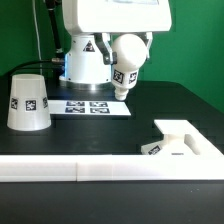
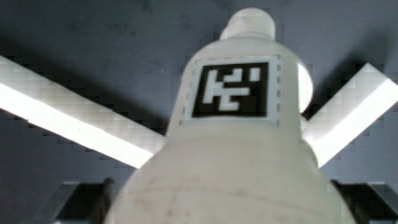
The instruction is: Assemble lamp
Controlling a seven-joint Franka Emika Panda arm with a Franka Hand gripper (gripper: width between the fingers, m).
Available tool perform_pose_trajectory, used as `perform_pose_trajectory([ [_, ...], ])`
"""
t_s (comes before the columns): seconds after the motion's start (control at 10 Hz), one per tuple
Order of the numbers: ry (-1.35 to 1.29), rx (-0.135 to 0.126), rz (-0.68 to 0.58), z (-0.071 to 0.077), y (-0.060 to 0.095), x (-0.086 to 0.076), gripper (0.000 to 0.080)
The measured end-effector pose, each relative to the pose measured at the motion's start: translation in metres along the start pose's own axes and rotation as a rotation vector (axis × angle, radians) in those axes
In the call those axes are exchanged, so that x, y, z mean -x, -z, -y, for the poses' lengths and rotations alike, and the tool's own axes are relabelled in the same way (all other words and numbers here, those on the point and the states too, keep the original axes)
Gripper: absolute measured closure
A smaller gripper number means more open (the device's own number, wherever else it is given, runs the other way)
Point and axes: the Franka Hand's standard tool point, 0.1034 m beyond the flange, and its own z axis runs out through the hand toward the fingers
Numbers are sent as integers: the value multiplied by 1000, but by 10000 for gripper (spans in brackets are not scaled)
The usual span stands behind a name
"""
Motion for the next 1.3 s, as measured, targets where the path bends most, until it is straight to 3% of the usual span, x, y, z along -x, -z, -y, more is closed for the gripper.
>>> perform_pose_trajectory([
  [0.2, -9, -1, -1, 2, -1, -2, 222],
  [0.3, -13, -8, -5, 10, -5, -9, 222],
  [0.6, -24, -21, -43, 12, -11, -53, 222],
  [0.8, -23, -11, -57, 9, -14, -57, 222],
  [0.9, -7, 7, -76, 5, -14, -57, 222],
  [1.1, 19, 80, -133, -10, -16, -49, 222],
  [1.2, 23, 93, -148, -11, -18, -50, 222],
  [1.3, 18, 84, -152, -9, -18, -57, 222],
])
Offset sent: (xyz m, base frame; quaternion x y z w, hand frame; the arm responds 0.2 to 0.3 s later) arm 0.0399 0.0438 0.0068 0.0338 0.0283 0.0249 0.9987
